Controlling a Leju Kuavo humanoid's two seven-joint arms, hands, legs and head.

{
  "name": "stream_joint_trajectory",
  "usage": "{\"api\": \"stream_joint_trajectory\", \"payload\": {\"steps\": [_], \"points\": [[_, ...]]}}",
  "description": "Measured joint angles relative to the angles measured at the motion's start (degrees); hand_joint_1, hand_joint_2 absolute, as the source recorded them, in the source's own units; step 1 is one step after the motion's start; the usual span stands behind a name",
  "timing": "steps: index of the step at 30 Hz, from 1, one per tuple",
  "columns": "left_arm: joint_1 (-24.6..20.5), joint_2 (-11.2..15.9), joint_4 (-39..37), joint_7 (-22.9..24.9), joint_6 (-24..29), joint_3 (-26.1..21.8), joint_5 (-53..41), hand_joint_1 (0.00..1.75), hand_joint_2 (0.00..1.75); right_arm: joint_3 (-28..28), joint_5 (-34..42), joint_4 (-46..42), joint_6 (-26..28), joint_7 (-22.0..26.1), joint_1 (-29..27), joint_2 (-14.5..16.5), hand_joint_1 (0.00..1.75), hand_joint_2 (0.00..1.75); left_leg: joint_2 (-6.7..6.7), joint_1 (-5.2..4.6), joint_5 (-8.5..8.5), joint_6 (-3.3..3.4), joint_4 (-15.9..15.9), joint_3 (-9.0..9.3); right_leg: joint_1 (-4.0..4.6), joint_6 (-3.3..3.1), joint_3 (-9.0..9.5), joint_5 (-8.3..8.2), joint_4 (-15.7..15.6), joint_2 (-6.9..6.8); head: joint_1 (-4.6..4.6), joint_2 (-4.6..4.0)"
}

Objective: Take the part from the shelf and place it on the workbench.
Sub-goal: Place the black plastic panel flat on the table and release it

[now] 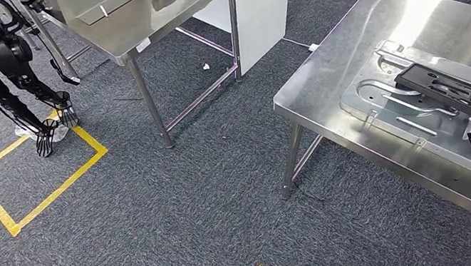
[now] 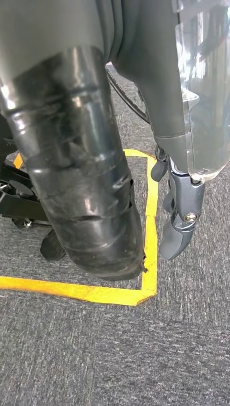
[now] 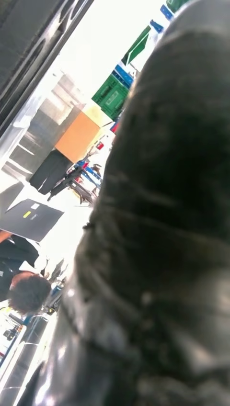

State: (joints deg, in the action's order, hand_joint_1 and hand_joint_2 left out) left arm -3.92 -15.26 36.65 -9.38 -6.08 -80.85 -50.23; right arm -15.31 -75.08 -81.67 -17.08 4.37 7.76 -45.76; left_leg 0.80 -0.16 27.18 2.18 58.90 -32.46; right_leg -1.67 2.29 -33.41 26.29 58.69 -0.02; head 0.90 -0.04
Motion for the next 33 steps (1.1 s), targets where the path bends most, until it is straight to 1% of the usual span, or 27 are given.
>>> {"api": "stream_joint_trajectory", "payload": {"steps": [3, 7, 10, 14, 20, 28, 32, 33], "points": [[0.0, 0.0, 0.0, -0.1, 0.1, 0.0, 0.0, 0.0, 0.0, -0.3, 0.1, -0.3, 0.0, 0.0, -0.3, -0.2, 0.0, 0.0, 0.0, -0.02, -0.04, 0.19, 0.0, -0.11, -0.05, 0.26, 0.02, -0.03, 0.0, -0.01, 0.0, 0.01], [0.0, -0.2, 0.0, -0.1, 0.5, 0.1, -0.1, 0.0, 0.0, -0.7, 0.2, -0.5, 0.0, 0.1, -0.6, -0.7, 0.0, 0.0, 0.01, 0.19, -0.35, -0.13, -0.4, -0.03, -0.02, -0.6, 0.14, -0.23, -0.3, 0.01, 0.02, -0.01], [0.1, -0.2, 0.0, -0.1, 0.7, 0.2, -0.1, 0.0, 0.0, -0.8, 0.2, -0.5, 0.0, 0.2, -0.7, -0.9, 0.0, 0.0, 0.02, 0.16, -0.34, -0.1, -0.3, -0.05, -0.03, -0.36, 0.22, -0.36, -0.5, 0.02, 0.02, -0.01], [0.1, -0.2, 0.0, -0.1, 0.9, 0.2, -0.1, 0.0, 0.0, -0.9, 0.2, -0.5, 0.0, 0.2, -0.7, -0.9, 0.0, 0.0, 0.01, 0.15, -0.34, -0.09, -0.3, -0.06, -0.03, -0.2, 0.23, -0.42, -0.6, 0.02, 0.02, -0.01], [0.0, -0.2, 0.0, -0.1, 0.9, 0.3, -0.2, 0.0, 0.0, -0.9, 0.3, -0.5, 0.0, 0.3, -0.7, -0.9, 0.0, 0.0, 0.01, 0.19, -0.33, -0.09, -0.3, -0.03, 0.03, -0.1, 0.21, -0.38, -0.6, 0.02, 0.01, 0.0], [0.1, -0.3, 0.0, 0.1, 0.9, 0.3, -0.2, 0.0, 0.0, -1.0, -0.5, -0.5, 0.0, 0.1, -1.0, -1.3, 0.0, 0.0, 0.01, 0.38, -0.34, -0.1, -0.3, -0.03, 0.26, -0.11, 0.15, -0.36, -0.5, 0.02, 0.0, 0.0], [0.1, -0.3, 0.0, 0.2, 0.9, 0.3, -0.1, 0.0, 0.0, -1.0, -2.0, -0.5, 0.3, -0.2, -1.3, -1.8, 0.0, 0.0, -0.02, 0.05, -0.15, 0.33, 0.0, -0.39, 0.03, 0.21, 0.27, -0.55, -0.7, -0.08, 0.0, 0.0], [0.1, -0.3, 0.0, 0.2, 0.9, 0.3, -0.1, 0.0, 0.0, -0.9, -2.3, -0.6, 0.3, -0.3, -1.3, -2.0, 0.0, 0.0, -0.06, 0.13, -0.24, 0.49, -0.2, -0.41, 0.06, 0.32, 0.36, -0.59, -0.8, -0.18, 0.0, 0.0]]}}
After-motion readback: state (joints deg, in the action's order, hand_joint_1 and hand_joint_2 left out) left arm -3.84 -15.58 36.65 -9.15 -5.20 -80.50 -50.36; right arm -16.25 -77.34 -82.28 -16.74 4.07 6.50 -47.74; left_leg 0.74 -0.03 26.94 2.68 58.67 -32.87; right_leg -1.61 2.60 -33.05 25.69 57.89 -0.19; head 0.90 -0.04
